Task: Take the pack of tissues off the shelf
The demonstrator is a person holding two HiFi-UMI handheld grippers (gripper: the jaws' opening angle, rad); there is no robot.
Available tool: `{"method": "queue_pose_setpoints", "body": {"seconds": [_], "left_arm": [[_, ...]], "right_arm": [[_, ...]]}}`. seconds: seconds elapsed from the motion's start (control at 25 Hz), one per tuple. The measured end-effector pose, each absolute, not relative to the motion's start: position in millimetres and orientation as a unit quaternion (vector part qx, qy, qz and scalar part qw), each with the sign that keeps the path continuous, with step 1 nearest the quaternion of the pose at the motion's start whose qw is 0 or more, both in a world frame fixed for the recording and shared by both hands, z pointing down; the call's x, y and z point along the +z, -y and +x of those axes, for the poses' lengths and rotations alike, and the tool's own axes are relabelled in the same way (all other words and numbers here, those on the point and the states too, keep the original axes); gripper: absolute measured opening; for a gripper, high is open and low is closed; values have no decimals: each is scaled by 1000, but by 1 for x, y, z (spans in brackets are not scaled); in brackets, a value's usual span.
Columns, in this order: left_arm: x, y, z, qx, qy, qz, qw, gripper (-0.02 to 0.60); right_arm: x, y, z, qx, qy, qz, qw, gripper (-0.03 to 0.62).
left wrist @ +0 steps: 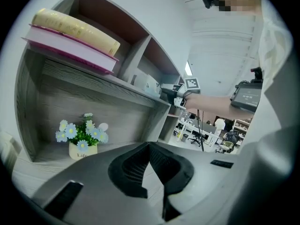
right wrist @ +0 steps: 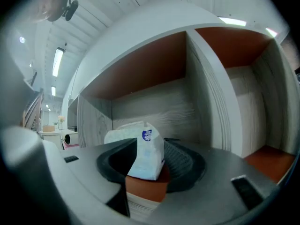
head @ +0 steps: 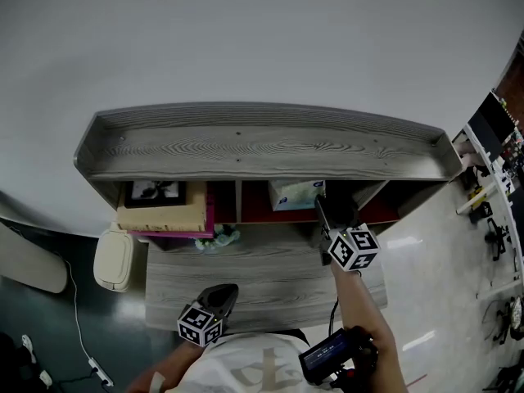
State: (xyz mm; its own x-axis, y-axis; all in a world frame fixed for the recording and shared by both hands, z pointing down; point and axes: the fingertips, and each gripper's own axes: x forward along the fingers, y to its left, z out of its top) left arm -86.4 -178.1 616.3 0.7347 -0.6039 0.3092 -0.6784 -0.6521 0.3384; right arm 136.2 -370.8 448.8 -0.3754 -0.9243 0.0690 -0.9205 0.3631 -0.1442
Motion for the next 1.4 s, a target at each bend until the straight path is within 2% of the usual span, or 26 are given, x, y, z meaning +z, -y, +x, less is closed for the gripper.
{"method": "queue_pose_setpoints", "body": {"seconds": [0.52, 0.6, 0.68, 0.96, 1.4], "left_arm": [[620, 181, -94, 79, 368, 897, 231, 3], [619, 181, -93, 78, 368, 897, 231, 3], [618, 182, -92, 77, 366, 898, 231, 3], [619, 179, -93, 77, 366, 898, 230, 3], [615, 168, -91, 77, 360, 902, 225, 3]], "right_arm": [[461, 391, 128, -82, -813, -571, -76, 161], [463, 391, 128, -79, -811, -573, -90, 106], [463, 391, 128, -75, -809, -575, -97, 94], [461, 386, 131, -71, -806, -581, -90, 34], [447, 364, 136, -61, -809, -581, -61, 20]]}}
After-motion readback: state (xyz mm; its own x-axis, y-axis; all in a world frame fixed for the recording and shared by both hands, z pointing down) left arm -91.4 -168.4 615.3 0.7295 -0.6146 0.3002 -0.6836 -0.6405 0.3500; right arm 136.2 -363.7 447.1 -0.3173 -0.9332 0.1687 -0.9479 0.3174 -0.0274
